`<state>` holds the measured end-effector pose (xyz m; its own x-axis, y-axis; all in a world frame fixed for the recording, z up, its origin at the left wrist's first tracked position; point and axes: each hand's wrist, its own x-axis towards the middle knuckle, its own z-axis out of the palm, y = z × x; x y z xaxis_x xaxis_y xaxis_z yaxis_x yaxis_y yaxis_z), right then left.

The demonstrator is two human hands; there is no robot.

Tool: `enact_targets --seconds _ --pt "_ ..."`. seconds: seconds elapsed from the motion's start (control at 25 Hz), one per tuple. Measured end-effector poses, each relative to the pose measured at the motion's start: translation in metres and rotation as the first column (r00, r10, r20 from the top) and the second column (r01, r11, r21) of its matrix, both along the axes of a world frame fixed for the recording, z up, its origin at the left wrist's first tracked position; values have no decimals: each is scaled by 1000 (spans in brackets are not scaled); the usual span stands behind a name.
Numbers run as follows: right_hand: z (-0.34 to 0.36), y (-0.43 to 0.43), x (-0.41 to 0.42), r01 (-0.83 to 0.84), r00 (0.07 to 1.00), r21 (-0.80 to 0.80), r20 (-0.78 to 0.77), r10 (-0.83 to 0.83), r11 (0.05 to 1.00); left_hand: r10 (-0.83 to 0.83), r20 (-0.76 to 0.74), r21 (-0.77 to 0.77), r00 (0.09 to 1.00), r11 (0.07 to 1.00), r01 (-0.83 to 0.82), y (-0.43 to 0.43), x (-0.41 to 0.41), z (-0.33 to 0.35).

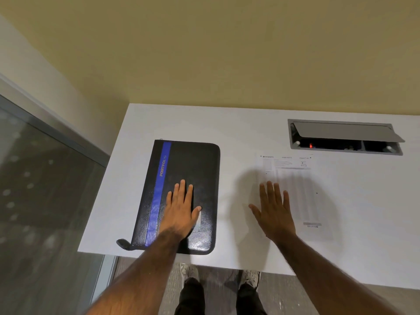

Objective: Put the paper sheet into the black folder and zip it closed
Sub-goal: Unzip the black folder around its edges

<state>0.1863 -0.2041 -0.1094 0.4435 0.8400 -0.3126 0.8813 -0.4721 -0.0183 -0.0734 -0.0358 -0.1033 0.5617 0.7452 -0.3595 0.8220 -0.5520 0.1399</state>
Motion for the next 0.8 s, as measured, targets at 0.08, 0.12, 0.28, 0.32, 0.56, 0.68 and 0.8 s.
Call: enact_targets --seconds 0.08,0.12,0.28,0.32,0.56,0.68,0.8 --pt "-8 -3 -1 -12 1000 -25 -21 11 1000 4 -4 -18 1000 1000 -4 -2 -5 -7" --pt "-11 -5 -1 -18 999 -32 -32 17 999 -1 -4 -18 1000 1000 1 -2 -7 -9" --pt "-12 -9 -3 -13 1000 5 -21 14 1000 -13 -19 11 1000 1000 14 8 -20 -11" --pt "-11 -5 -4 -16 1000 19 -18 16 1000 0 -12 17 1000 1000 0 13 -23 -10" --pt "-7 76 -25 -112 994 75 6 112 991 59 24 32 998 998 -59 64 -36 3" --pt "-5 121 -39 -153 987 94 -25 156 984 61 29 7 998 998 -61 89 -38 9" --pt "-2 162 -48 -179 982 122 -33 184 976 77 55 -34 995 997 -75 113 -37 12"
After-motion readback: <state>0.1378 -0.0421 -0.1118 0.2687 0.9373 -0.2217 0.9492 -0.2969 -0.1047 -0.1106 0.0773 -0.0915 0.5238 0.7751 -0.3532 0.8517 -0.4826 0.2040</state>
